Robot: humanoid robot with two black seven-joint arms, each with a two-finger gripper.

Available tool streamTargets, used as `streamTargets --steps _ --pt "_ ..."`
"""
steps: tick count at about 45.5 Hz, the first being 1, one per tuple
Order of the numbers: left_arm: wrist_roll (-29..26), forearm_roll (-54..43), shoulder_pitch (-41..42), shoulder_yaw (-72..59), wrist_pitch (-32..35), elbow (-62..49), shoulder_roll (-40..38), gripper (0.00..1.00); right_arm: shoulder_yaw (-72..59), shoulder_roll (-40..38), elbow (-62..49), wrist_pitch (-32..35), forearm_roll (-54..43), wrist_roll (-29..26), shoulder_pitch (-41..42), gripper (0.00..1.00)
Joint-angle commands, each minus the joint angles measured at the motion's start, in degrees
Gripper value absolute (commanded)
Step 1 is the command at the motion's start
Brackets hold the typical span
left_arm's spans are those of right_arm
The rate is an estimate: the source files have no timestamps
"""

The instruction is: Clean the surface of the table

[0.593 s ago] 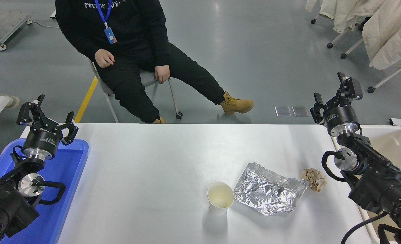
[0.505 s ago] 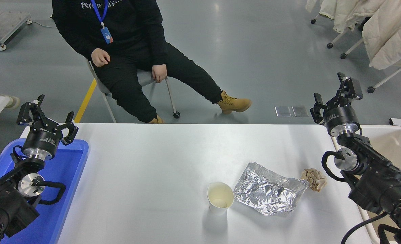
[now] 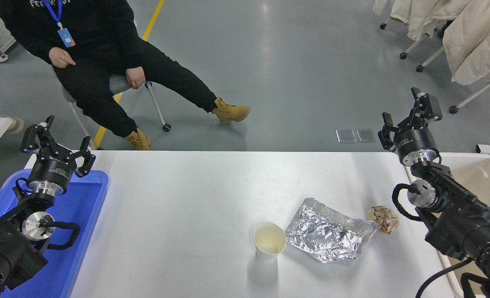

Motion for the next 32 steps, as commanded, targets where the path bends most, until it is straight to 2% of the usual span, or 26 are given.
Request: streamTargets --steps 1,32 --pt "0.0 0.0 0.0 0.0 0.0 0.0 0.0 1.0 -0.2 0.1 0.2 0.0 0.0 0.0 1.4 1.0" --pt "0.0 0.0 0.0 0.0 0.0 -0.1 0.0 1.0 0.2 -0.2 0.8 1.1 0.0 -0.1 -1.4 1.0"
